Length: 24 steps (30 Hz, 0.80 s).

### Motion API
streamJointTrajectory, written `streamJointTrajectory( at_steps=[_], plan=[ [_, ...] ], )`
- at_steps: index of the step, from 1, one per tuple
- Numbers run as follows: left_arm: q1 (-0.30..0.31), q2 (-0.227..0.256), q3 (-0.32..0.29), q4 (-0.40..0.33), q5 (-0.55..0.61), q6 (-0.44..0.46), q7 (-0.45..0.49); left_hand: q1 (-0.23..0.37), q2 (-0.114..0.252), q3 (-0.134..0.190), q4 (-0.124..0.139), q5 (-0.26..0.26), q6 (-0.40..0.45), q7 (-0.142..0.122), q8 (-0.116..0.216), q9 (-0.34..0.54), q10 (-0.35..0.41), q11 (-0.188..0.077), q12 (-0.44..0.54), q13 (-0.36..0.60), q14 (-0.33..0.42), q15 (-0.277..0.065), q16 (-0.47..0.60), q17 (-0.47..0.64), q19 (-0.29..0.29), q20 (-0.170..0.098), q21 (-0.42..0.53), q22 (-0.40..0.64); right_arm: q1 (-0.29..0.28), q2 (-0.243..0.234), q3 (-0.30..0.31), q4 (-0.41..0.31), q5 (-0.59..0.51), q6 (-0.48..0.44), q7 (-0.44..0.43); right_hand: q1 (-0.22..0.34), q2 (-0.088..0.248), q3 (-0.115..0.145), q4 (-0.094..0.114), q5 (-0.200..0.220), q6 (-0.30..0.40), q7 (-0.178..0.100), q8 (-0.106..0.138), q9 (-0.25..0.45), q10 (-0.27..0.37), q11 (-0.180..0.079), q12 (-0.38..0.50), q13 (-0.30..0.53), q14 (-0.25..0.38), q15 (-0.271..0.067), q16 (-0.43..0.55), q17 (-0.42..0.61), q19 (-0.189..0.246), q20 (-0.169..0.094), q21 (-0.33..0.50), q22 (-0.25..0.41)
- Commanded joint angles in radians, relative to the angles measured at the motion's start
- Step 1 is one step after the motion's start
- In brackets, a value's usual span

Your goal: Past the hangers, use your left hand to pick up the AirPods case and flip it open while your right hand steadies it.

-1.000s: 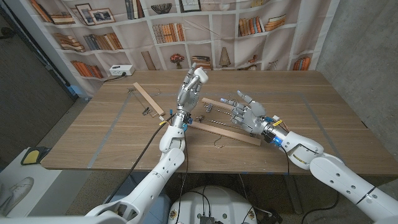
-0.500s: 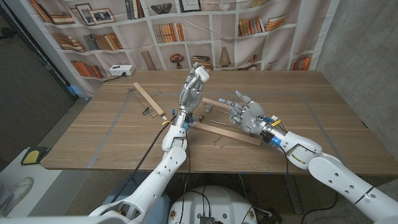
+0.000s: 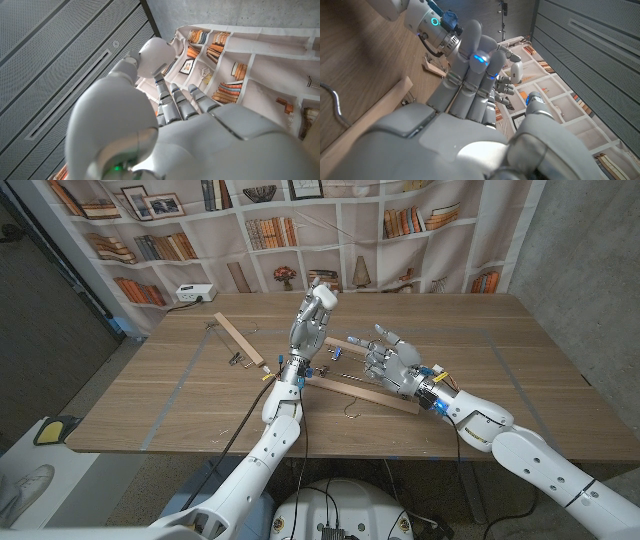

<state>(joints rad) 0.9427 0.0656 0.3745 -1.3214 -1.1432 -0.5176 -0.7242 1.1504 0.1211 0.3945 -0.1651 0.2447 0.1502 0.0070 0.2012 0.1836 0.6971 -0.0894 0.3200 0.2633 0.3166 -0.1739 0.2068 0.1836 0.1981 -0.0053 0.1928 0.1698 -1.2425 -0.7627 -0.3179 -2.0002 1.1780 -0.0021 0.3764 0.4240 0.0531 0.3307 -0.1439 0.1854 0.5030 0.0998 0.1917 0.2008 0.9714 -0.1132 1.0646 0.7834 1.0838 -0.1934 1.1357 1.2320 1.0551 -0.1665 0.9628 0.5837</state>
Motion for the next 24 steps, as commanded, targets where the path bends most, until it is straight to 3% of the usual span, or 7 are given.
streamJointTrajectory(
  at_steps=[1, 5, 19, 24],
  plan=[
    [0.003, -0.016, -0.004, -0.002, -0.027, 0.028, -0.035, 0.003, 0.01, 0.005, 0.001, 0.009, 0.002, -0.005, -0.003, 0.002, 0.136, -0.128, 0.005, 0.206, 0.003, -0.005, -0.003, 0.002, -0.003, -0.001, -0.001, 0.003, 0.019, 0.01, -0.011, -0.004, 0.01, -0.009, 0.009, 0.006, -0.004, 0.011, -0.001, 0.004, -0.004, 0.0, -0.005, 0.001, 0.016, -0.014, 0.018, 0.011, 0.014, -0.024, 0.018, 0.005, 0.012, -0.013, 0.021, 0.018],
    [-0.001, -0.024, 0.0, 0.004, -0.032, 0.041, -0.041, 0.004, 0.01, 0.005, 0.0, 0.01, 0.005, -0.007, -0.002, 0.002, 0.136, -0.128, 0.004, 0.206, 0.003, -0.003, -0.003, 0.002, -0.004, -0.001, -0.001, 0.003, 0.021, 0.012, -0.01, -0.008, 0.016, -0.01, 0.006, 0.008, -0.005, 0.015, -0.002, 0.004, -0.004, 0.0, -0.005, 0.0, 0.023, -0.025, 0.025, 0.012, 0.029, -0.024, 0.034, 0.006, 0.017, -0.018, 0.032, 0.022],
    [-0.01, -0.048, 0.004, 0.022, -0.032, 0.054, -0.062, 0.006, 0.01, 0.007, -0.001, 0.013, 0.011, -0.011, 0.0, 0.003, 0.137, -0.128, 0.002, 0.207, 0.002, -0.004, -0.005, 0.002, -0.004, -0.001, 0.0, 0.003, 0.021, 0.03, -0.005, -0.012, 0.029, 0.001, -0.007, 0.015, -0.006, 0.026, -0.006, 0.004, 0.012, 0.005, 0.0, -0.002, 0.033, -0.028, 0.032, 0.006, 0.043, -0.022, 0.065, 0.007, 0.021, -0.021, 0.046, 0.016],
    [-0.02, -0.055, 0.005, 0.041, -0.034, 0.056, -0.086, 0.016, 0.01, 0.014, -0.008, 0.017, 0.012, -0.013, -0.001, 0.003, 0.14, -0.128, 0.002, 0.208, 0.003, -0.005, -0.006, 0.0, -0.004, -0.003, 0.0, 0.003, 0.018, 0.041, -0.004, -0.027, 0.029, 0.003, -0.044, 0.042, -0.009, 0.041, -0.017, 0.006, 0.049, 0.013, 0.005, -0.008, 0.072, -0.061, 0.046, -0.006, 0.088, -0.024, 0.106, 0.007, 0.054, -0.035, 0.09, 0.043]
  ],
)
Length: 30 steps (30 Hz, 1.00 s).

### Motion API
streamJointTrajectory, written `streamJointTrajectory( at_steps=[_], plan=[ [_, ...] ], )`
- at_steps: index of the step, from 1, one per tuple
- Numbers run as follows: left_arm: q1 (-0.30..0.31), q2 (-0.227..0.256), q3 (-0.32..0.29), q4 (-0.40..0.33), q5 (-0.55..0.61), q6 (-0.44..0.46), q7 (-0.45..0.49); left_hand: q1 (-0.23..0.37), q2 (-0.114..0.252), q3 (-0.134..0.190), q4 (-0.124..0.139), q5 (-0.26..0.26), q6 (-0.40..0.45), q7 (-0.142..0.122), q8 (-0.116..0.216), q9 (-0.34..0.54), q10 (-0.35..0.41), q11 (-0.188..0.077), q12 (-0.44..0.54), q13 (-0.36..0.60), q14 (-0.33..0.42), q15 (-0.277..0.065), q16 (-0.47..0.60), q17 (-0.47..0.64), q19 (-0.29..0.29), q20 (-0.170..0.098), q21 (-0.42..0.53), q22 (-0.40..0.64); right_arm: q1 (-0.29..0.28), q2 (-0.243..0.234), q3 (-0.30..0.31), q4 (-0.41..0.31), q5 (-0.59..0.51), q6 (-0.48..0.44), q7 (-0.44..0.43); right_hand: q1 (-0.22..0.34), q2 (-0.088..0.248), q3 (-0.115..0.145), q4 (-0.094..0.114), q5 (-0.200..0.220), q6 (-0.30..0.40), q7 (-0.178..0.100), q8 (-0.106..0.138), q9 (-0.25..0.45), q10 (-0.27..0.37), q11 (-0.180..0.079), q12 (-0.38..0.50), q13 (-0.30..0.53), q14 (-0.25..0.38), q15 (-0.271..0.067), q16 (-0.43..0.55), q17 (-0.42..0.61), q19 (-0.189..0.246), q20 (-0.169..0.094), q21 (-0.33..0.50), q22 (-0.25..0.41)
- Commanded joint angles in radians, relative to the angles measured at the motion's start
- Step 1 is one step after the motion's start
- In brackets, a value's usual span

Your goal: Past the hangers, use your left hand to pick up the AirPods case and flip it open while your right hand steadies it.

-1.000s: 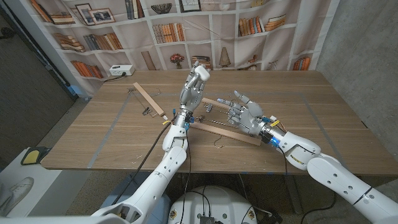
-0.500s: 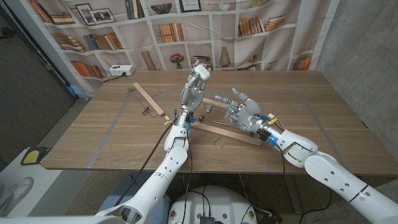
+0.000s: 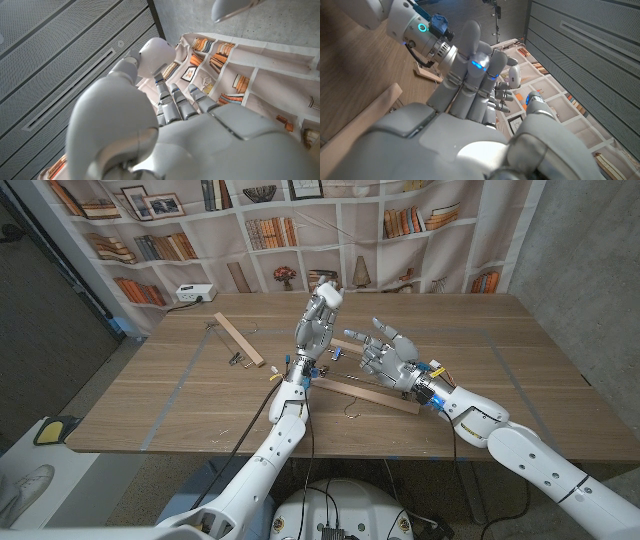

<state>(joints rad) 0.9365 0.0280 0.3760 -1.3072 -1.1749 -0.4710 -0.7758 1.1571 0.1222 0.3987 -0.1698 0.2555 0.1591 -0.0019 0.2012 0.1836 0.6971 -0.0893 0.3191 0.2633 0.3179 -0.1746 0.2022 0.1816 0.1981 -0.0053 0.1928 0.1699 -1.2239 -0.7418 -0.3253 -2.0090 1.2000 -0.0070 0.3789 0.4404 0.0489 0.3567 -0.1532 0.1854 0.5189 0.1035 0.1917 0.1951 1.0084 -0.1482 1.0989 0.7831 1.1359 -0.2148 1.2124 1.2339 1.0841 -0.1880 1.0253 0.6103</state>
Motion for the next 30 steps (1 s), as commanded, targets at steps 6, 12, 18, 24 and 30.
streamJointTrajectory(
  at_steps=[6, 12, 18, 24, 30],
  plan=[
    [-0.023, -0.034, 0.004, 0.058, -0.011, 0.017, -0.063, 0.011, 0.008, 0.013, -0.003, 0.008, 0.003, -0.007, -0.001, 0.003, 0.14, -0.128, 0.002, 0.209, 0.001, -0.003, -0.003, 0.002, -0.004, -0.002, 0.0, 0.003, -0.009, 0.039, 0.004, -0.04, 0.029, 0.005, -0.091, 0.065, -0.012, 0.034, -0.012, 0.007, 0.067, 0.007, 0.002, -0.005, 0.078, -0.042, 0.052, 0.019, 0.079, -0.001, 0.083, 0.005, 0.047, -0.025, 0.059, 0.031],
    [-0.025, -0.041, -0.001, 0.067, -0.014, 0.022, -0.073, 0.012, 0.007, 0.015, -0.003, 0.01, 0.003, -0.008, -0.001, 0.003, 0.139, -0.128, 0.0, 0.21, 0.002, -0.004, -0.003, 0.002, -0.005, -0.002, 0.0, 0.003, -0.002, 0.042, 0.001, -0.043, 0.033, -0.001, -0.09, 0.086, -0.014, 0.045, -0.011, 0.007, 0.087, 0.002, 0.0, -0.006, 0.105, -0.049, 0.081, 0.044, 0.096, 0.0, 0.115, 0.005, 0.049, -0.026, 0.072, 0.035],
    [-0.023, -0.046, -0.001, 0.066, -0.01, 0.026, -0.071, 0.012, 0.006, 0.017, -0.001, 0.012, -0.003, -0.014, -0.004, 0.003, 0.139, -0.128, -0.001, 0.21, 0.001, -0.004, -0.004, 0.002, -0.005, -0.004, 0.0, 0.003, 0.007, 0.06, -0.012, -0.034, 0.044, -0.001, -0.08, 0.092, -0.017, 0.051, -0.003, 0.006, 0.093, -0.002, -0.004, -0.005, 0.108, -0.049, 0.093, 0.058, 0.099, 0.001, 0.146, 0.004, 0.047, -0.026, 0.083, 0.034],
    [-0.025, -0.052, -0.003, 0.074, -0.014, 0.03, -0.081, 0.012, 0.006, 0.017, 0.0, 0.013, -0.006, -0.016, -0.005, 0.003, 0.136, -0.128, -0.003, 0.211, -0.001, -0.003, -0.005, 0.003, -0.006, -0.003, -0.001, 0.003, 0.01, 0.081, -0.028, -0.034, 0.052, -0.001, -0.087, 0.098, -0.01, 0.059, 0.001, 0.007, 0.104, -0.017, -0.002, -0.005, 0.144, -0.05, 0.132, 0.099, 0.109, 0.0, 0.175, 0.004, 0.055, -0.026, 0.103, 0.044],
    [-0.016, -0.055, -0.002, 0.063, -0.013, 0.036, -0.069, 0.013, 0.005, 0.016, 0.0, 0.014, -0.004, -0.02, -0.005, 0.003, 0.133, -0.128, -0.005, 0.212, -0.01, -0.002, -0.008, 0.003, -0.009, -0.003, -0.001, 0.003, 0.013, 0.087, -0.036, -0.041, 0.055, -0.007, -0.098, 0.096, -0.004, 0.079, 0.006, 0.007, 0.124, -0.022, -0.005, -0.006, 0.188, -0.044, 0.247, 0.269, 0.142, 0.001, 0.246, 0.005, 0.068, -0.026, 0.137, 0.052]
  ],
)
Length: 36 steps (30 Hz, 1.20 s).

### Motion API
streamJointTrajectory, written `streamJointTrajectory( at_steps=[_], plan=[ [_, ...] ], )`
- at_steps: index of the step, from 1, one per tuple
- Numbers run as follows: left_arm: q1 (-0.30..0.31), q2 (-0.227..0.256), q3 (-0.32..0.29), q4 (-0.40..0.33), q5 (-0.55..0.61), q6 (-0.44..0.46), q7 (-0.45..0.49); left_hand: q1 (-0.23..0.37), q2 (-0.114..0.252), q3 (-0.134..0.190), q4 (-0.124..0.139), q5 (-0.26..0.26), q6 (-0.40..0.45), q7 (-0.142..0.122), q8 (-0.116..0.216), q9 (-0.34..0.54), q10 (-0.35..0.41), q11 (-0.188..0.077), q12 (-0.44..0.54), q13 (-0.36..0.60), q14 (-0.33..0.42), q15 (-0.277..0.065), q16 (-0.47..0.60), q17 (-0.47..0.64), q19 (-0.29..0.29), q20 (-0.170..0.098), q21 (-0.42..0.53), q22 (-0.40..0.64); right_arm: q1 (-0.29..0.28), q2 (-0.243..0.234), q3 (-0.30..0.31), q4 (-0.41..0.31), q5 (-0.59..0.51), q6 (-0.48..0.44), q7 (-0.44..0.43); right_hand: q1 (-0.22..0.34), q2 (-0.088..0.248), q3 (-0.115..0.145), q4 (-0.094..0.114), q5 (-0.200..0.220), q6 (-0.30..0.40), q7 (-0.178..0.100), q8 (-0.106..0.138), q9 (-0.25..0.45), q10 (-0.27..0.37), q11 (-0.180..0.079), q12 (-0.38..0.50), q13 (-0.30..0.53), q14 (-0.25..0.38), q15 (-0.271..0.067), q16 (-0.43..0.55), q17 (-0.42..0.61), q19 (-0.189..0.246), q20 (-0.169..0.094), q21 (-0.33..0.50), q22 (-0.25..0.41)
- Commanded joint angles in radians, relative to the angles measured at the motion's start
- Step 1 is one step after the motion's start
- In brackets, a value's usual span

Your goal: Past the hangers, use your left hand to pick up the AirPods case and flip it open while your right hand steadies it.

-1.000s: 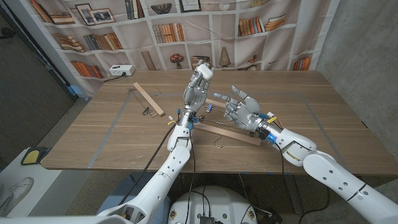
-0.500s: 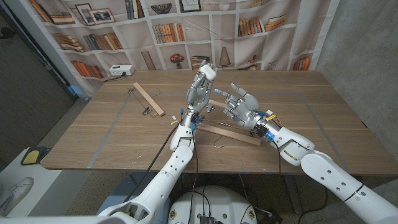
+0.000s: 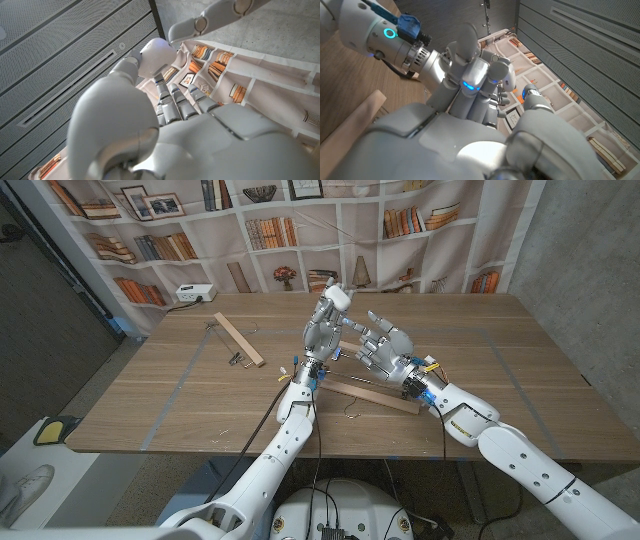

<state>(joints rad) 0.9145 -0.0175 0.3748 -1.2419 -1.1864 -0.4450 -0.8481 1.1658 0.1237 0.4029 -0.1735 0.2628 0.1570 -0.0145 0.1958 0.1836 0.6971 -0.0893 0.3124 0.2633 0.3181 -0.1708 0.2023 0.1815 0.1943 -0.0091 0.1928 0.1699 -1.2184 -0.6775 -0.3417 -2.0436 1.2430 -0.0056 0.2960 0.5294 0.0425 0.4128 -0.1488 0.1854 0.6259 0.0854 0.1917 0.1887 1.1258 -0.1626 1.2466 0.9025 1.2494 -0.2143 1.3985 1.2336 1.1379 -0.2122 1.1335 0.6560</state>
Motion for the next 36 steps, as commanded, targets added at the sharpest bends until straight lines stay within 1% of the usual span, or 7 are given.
streamJointTrajectory(
  at_steps=[1, 8, 11, 12, 20, 33, 36],
  plan=[
    [0.006, -0.011, -0.001, -0.002, -0.005, 0.012, 0.0, 0.004, 0.003, 0.012, 0.004, 0.007, -0.003, -0.008, 0.0, 0.003, 0.132, -0.128, 0.001, 0.212, -0.013, -0.006, -0.009, 0.004, -0.006, 0.0, -0.002, 0.003, 0.008, 0.025, -0.02, -0.007, 0.015, -0.009, -0.019, 0.007, 0.004, 0.025, 0.002, 0.007, 0.02, -0.004, -0.005, 0.001, 0.068, -0.031, 0.111, 0.171, 0.029, 0.001, 0.067, 0.005, 0.017, -0.002, 0.036, 0.012],
    [0.014, -0.007, 0.001, -0.016, -0.001, 0.015, 0.004, 0.004, 0.003, 0.011, 0.005, 0.007, -0.007, -0.008, -0.001, 0.003, 0.13, -0.128, -0.001, 0.212, -0.014, -0.007, -0.008, 0.004, -0.008, 0.0, -0.002, 0.003, 0.012, 0.023, -0.029, -0.019, -0.015, -0.007, -0.052, 0.002, 0.005, 0.036, 0.004, 0.008, 0.002, -0.008, -0.008, 0.001, 0.067, -0.033, 0.165, 0.266, 0.033, 0.001, 0.1, 0.005, 0.02, 0.001, 0.075, 0.052],
    [0.017, -0.005, 0.003, -0.022, -0.001, 0.018, 0.003, 0.004, 0.002, 0.011, 0.004, 0.007, -0.006, -0.009, -0.001, 0.003, 0.13, -0.128, -0.002, 0.212, -0.015, -0.007, -0.008, 0.004, -0.008, 0.0, -0.002, 0.003, 0.009, 0.016, -0.028, -0.036, -0.054, 0.002, -0.101, -0.005, 0.0, 0.037, 0.006, 0.007, 0.004, -0.014, -0.006, 0.001, 0.062, -0.031, 0.188, 0.303, 0.029, 0.002, 0.113, 0.005, -0.007, 0.0, 0.057, 0.03],
    [0.018, -0.004, 0.004, -0.023, -0.001, 0.02, 0.002, 0.004, 0.003, 0.011, 0.005, 0.008, -0.006, -0.01, -0.001, 0.003, 0.13, -0.128, -0.002, 0.212, -0.015, -0.007, -0.008, 0.004, -0.008, 0.0, -0.002, 0.003, 0.012, 0.017, -0.03, -0.032, -0.053, 0.004, -0.093, -0.008, -0.001, 0.036, 0.007, 0.007, 0.01, -0.025, -0.004, 0.001, 0.057, -0.032, 0.19, 0.306, 0.026, 0.002, 0.116, 0.005, -0.004, 0.0, 0.059, 0.028],
    [0.026, 0.0, 0.008, -0.034, 0.0, 0.021, 0.004, 0.004, 0.003, 0.01, 0.005, 0.008, -0.005, -0.01, 0.0, 0.003, 0.13, -0.128, -0.003, 0.213, -0.015, -0.006, -0.007, 0.004, -0.008, -0.001, -0.001, 0.003, 0.012, 0.029, -0.036, -0.035, -0.043, 0.004, -0.127, -0.021, -0.003, 0.039, 0.01, 0.006, 0.021, -0.046, -0.003, 0.0, 0.046, -0.034, 0.211, 0.318, 0.014, 0.002, 0.13, 0.004, -0.006, -0.001, 0.064, 0.02],
    [0.036, 0.009, 0.009, -0.047, -0.003, 0.025, 0.009, 0.003, 0.001, 0.01, 0.006, 0.01, -0.007, -0.009, -0.001, 0.003, 0.13, -0.128, -0.005, 0.214, -0.014, -0.006, -0.006, 0.004, -0.006, -0.002, 0.0, 0.003, 0.028, 0.051, -0.048, -0.022, -0.027, 0.009, -0.117, -0.033, 0.0, 0.042, 0.013, 0.005, 0.023, -0.058, -0.005, 0.0, 0.053, -0.036, 0.235, 0.321, 0.01, 0.001, 0.143, 0.004, -0.003, 0.0, 0.08, 0.024],
    [0.036, 0.01, 0.01, -0.048, -0.003, 0.027, 0.008, 0.002, 0.001, 0.01, 0.007, 0.01, -0.007, -0.009, -0.001, 0.003, 0.13, -0.129, -0.005, 0.214, -0.014, -0.006, -0.006, 0.004, -0.006, -0.002, 0.0, 0.003, 0.031, 0.05, -0.049, -0.022, -0.032, 0.008, -0.118, -0.038, 0.001, 0.044, 0.014, 0.003, 0.025, -0.063, -0.004, 0.0, 0.065, -0.036, 0.249, 0.322, 0.015, 0.001, 0.148, 0.004, -0.001, 0.001, 0.103, 0.051]
  ],
)
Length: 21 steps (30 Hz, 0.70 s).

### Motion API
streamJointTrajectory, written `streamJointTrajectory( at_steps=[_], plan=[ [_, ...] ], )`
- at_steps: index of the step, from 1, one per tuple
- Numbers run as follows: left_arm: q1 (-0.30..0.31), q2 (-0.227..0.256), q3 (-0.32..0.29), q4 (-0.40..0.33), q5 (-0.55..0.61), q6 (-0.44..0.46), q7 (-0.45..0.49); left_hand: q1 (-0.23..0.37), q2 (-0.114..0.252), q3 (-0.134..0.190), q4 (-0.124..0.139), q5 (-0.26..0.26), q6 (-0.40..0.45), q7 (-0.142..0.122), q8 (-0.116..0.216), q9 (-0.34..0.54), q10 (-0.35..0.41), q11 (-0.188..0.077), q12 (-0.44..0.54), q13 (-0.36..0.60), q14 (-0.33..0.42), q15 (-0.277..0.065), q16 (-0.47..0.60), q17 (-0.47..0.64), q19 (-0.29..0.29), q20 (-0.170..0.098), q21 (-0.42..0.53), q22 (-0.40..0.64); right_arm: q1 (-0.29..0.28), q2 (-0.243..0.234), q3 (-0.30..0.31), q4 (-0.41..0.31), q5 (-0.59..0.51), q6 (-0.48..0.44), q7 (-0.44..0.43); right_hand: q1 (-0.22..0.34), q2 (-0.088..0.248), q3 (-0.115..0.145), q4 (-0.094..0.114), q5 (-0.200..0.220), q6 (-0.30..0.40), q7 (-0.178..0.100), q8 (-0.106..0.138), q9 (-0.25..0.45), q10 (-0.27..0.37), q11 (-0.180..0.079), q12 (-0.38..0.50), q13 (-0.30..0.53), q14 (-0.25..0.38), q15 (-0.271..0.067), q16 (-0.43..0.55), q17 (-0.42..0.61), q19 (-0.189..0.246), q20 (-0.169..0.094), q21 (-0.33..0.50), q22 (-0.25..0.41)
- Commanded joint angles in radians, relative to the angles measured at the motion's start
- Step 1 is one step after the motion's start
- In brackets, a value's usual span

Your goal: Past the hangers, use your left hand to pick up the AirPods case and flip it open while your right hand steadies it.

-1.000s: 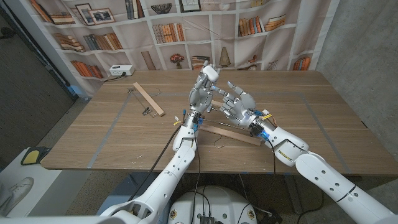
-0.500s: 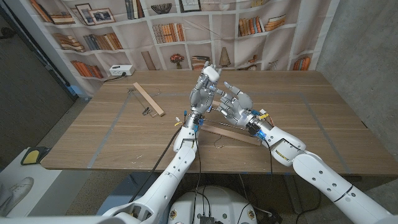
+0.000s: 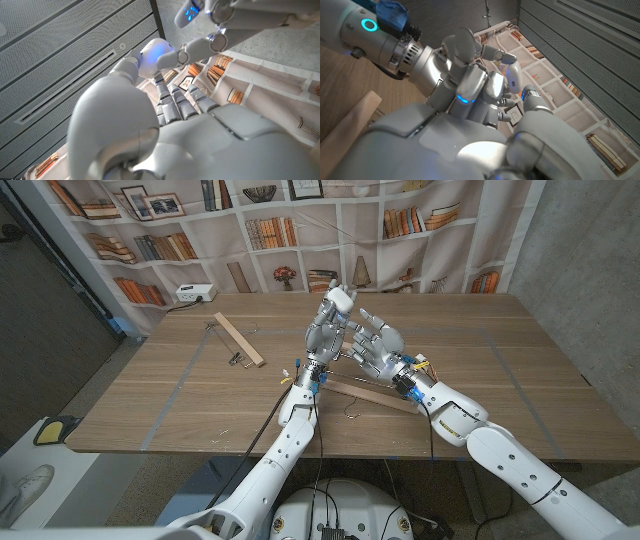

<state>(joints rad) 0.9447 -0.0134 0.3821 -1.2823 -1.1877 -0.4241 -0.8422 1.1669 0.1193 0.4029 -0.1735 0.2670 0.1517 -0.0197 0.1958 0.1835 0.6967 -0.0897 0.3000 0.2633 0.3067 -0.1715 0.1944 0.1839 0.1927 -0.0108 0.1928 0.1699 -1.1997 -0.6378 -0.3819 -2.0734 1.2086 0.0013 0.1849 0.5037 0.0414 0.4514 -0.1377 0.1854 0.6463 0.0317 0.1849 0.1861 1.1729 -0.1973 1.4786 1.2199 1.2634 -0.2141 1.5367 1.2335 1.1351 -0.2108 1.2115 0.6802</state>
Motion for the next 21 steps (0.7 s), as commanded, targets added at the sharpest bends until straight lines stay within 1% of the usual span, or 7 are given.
streamJointTrajectory(
  at_steps=[1, 5, 8, 11, 12, 16, 21],
  plan=[
    [0.006, 0.006, 0.003, -0.007, -0.003, 0.007, 0.003, 0.001, 0.006, 0.01, 0.007, 0.006, -0.002, -0.003, -0.001, 0.003, 0.131, -0.128, 0.007, 0.214, -0.003, -0.005, 0.001, 0.002, -0.005, 0.0, 0.0, 0.003, 0.014, 0.009, -0.01, 0.008, 0.001, 0.0, -0.006, -0.014, 0.003, 0.005, 0.003, 0.003, 0.006, -0.01, 0.003, 0.002, 0.021, -0.002, 0.021, 0.005, 0.002, 0.001, 0.011, 0.004, 0.004, 0.0, 0.03, 0.032],
    [0.006, 0.005, 0.003, -0.007, -0.006, 0.01, 0.0, 0.001, 0.005, 0.01, 0.007, 0.006, -0.001, -0.004, 0.0, 0.003, 0.131, -0.128, 0.007, 0.215, -0.002, -0.006, 0.002, 0.002, -0.004, -0.001, 0.0, 0.003, 0.027, 0.001, -0.014, 0.015, -0.002, -0.009, 0.01, -0.019, 0.004, 0.007, 0.003, 0.002, 0.004, -0.013, 0.003, 0.002, 0.033, -0.003, 0.028, -0.006, 0.018, 0.0, 0.019, 0.005, 0.009, 0.0, 0.066, 0.074],
    [0.005, 0.006, 0.002, -0.007, -0.007, 0.011, -0.001, 0.001, 0.005, 0.01, 0.007, 0.007, -0.001, -0.004, -0.001, 0.003, 0.131, -0.128, 0.007, 0.215, -0.002, -0.006, 0.002, 0.002, -0.004, -0.001, 0.0, 0.003, 0.038, -0.005, -0.017, 0.024, -0.008, -0.013, 0.032, -0.026, 0.003, 0.008, 0.004, 0.001, 0.0, -0.021, 0.003, 0.002, 0.032, -0.003, 0.0, -0.049, 0.033, 0.0, 0.023, 0.004, 0.004, 0.001, 0.088, 0.103],
    [0.004, 0.007, 0.002, -0.006, -0.008, 0.012, -0.003, 0.0, 0.006, 0.01, 0.008, 0.007, -0.001, -0.004, 0.0, 0.003, 0.131, -0.128, 0.006, 0.215, -0.003, -0.006, 0.002, 0.002, -0.004, -0.001, 0.0, 0.003, 0.049, -0.004, -0.021, 0.041, -0.003, -0.014, 0.064, -0.043, -0.004, 0.001, 0.008, -0.002, -0.009, -0.015, 0.004, 0.001, 0.084, 0.0, -0.017, -0.09, 0.054, 0.0, 0.025, 0.002, 0.014, 0.001, 0.126, 0.145],
    [0.004, 0.008, 0.001, -0.006, -0.009, 0.013, -0.004, 0.0, 0.005, 0.01, 0.007, 0.007, -0.001, -0.003, 0.0, 0.003, 0.131, -0.128, 0.006, 0.215, -0.003, -0.005, 0.002, 0.002, -0.004, -0.001, 0.001, 0.003, 0.052, -0.006, -0.022, 0.043, -0.007, -0.015, 0.07, -0.05, -0.005, -0.001, 0.01, -0.003, -0.02, -0.01, 0.001, 0.001, 0.106, 0.0, -0.015, -0.093, 0.063, 0.0, 0.026, 0.002, 0.013, 0.001, 0.133, 0.153],
    [0.003, 0.007, 0.001, -0.002, -0.012, 0.017, -0.008, 0.001, 0.007, 0.01, 0.008, 0.007, -0.002, -0.002, 0.0, 0.003, 0.131, -0.128, 0.006, 0.216, -0.003, -0.005, 0.003, 0.003, -0.004, 0.0, 0.001, 0.003, 0.065, -0.004, -0.028, 0.059, -0.015, -0.008, 0.108, -0.075, -0.015, -0.012, 0.017, -0.008, -0.041, 0.003, 0.0, 0.001, 0.143, 0.0, -0.023, -0.111, 0.086, 0.0, 0.026, 0.002, 0.02, 0.001, 0.153, 0.171],
    [0.0, 0.004, 0.002, 0.006, -0.011, 0.018, -0.013, 0.001, 0.006, 0.01, 0.008, 0.008, -0.002, -0.003, 0.0, 0.003, 0.131, -0.128, 0.005, 0.216, -0.003, -0.005, 0.003, 0.003, -0.004, 0.0, 0.001, 0.003, 0.069, 0.001, -0.031, 0.06, -0.015, -0.01, 0.108, -0.098, -0.021, -0.019, 0.023, -0.011, -0.036, -0.009, 0.006, 0.0, 0.16, -0.001, -0.032, -0.122, 0.099, 0.0, 0.026, 0.002, 0.02, 0.001, 0.163, 0.179]
  ],
)
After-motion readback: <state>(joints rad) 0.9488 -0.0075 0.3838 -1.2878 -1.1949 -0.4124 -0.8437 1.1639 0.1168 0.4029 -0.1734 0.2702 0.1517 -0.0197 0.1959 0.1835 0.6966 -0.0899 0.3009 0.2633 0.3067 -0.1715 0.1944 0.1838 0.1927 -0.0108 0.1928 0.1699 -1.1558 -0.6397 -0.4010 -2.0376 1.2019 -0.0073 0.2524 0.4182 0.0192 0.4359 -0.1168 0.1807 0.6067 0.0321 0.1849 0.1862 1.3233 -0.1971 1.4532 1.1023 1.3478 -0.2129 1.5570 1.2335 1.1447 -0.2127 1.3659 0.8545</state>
